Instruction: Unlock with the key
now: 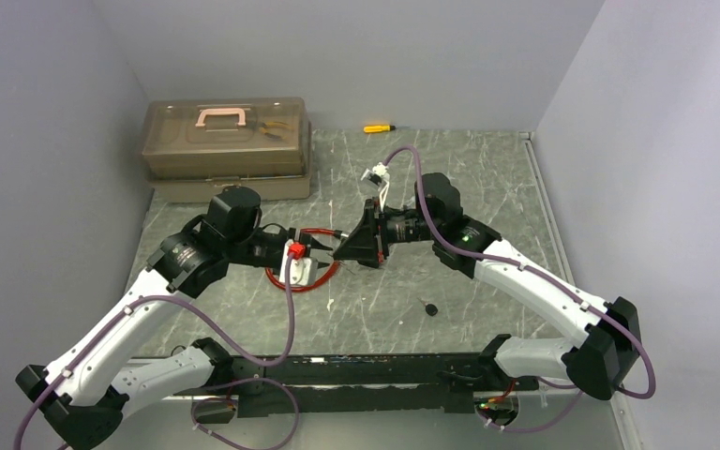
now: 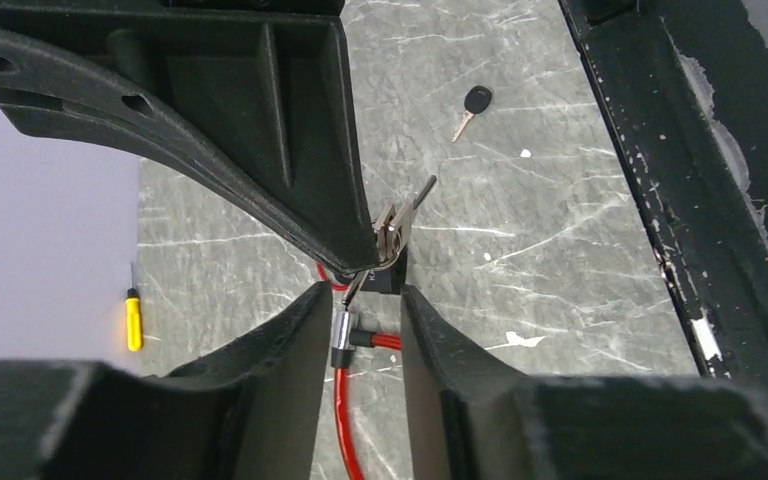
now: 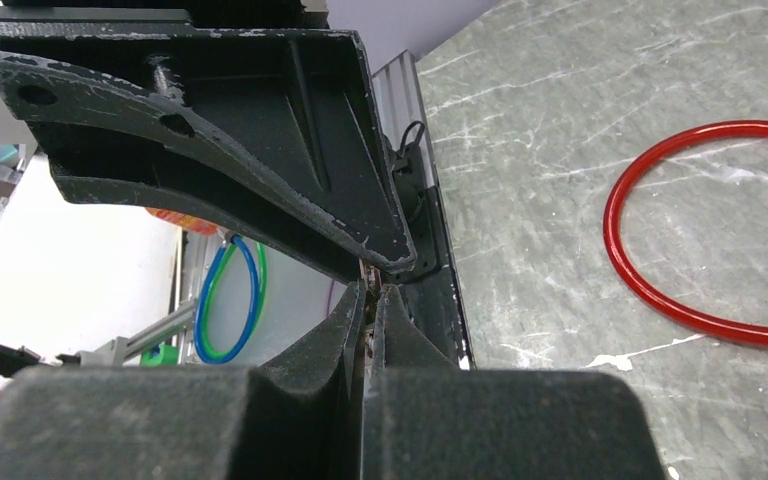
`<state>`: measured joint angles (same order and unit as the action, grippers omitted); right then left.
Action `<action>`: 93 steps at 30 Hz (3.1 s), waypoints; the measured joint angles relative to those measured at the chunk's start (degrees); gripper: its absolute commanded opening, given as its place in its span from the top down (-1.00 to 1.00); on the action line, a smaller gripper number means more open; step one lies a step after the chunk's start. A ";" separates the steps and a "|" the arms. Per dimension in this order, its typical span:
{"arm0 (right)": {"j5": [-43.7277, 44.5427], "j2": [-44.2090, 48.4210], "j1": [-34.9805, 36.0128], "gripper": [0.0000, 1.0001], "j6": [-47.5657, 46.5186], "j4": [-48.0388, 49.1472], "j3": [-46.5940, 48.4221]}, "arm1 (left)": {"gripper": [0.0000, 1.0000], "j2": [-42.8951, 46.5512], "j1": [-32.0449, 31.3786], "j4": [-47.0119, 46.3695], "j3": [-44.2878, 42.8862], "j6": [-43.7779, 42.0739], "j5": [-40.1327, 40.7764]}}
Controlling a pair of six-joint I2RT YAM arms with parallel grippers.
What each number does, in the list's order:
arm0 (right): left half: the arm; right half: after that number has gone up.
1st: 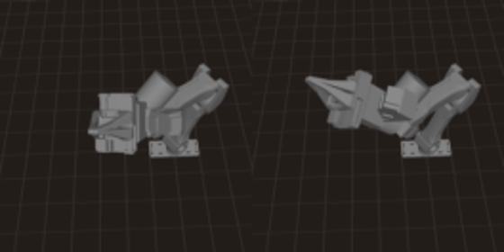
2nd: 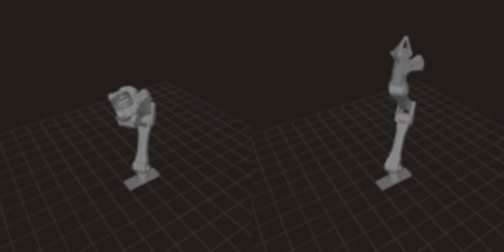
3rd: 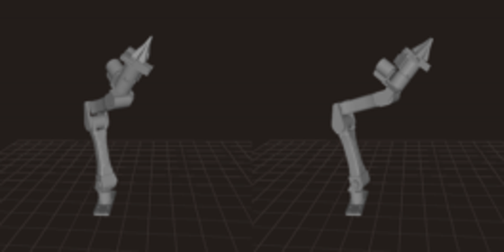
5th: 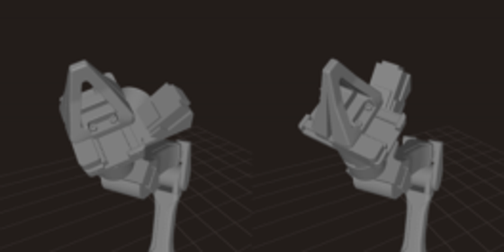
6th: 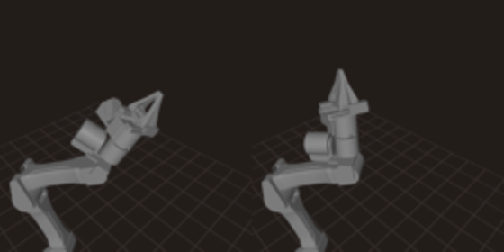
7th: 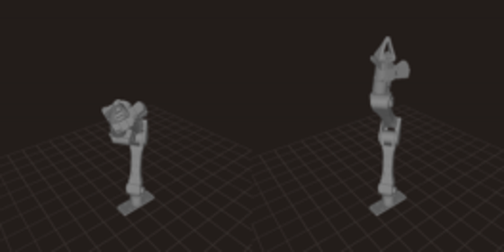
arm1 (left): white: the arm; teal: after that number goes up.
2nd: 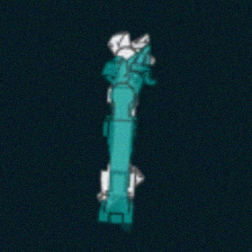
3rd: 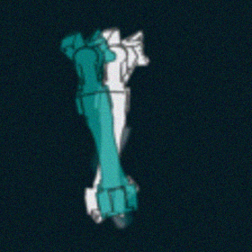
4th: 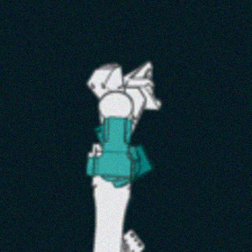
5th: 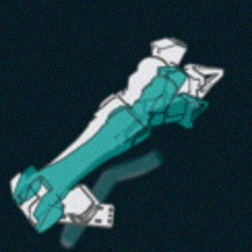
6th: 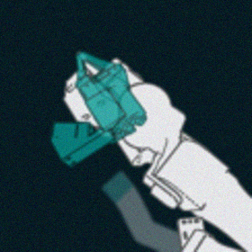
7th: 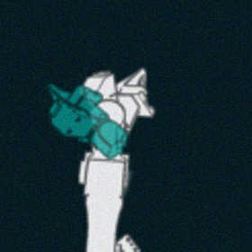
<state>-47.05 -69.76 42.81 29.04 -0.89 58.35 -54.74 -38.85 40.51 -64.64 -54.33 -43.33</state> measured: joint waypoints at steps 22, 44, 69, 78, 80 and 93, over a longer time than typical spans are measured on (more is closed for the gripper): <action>0.66 -1.55 1.16 0.32 -3.13 -4.28 3.10 | 1.00 -0.81 -1.33 1.86 -0.92 0.76 2.71; -4.90 -1.22 -6.32 -0.02 -0.24 -4.48 6.29 | 1.00 20.96 -1.75 -7.80 20.44 -45.55 6.78; -16.24 -6.91 -4.33 0.38 19.19 21.92 -4.74 | 1.00 22.71 -1.75 -24.20 29.40 -64.17 3.69; -17.27 -8.46 -2.93 0.72 20.65 23.47 -5.11 | 1.00 22.62 -1.75 -26.08 29.57 -64.26 3.72; -17.62 -8.48 -2.93 0.93 21.16 24.09 -5.33 | 1.00 22.60 -1.75 -26.08 29.70 -64.26 3.74; -17.59 -7.54 -2.93 1.00 22.82 26.64 -7.63 | -0.44 22.32 -2.01 -26.82 30.27 -63.73 5.86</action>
<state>-64.64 -77.30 39.88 51.86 25.76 50.72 -32.42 -40.86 13.69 -34.37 -118.06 -37.47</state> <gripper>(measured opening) 0.014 0.406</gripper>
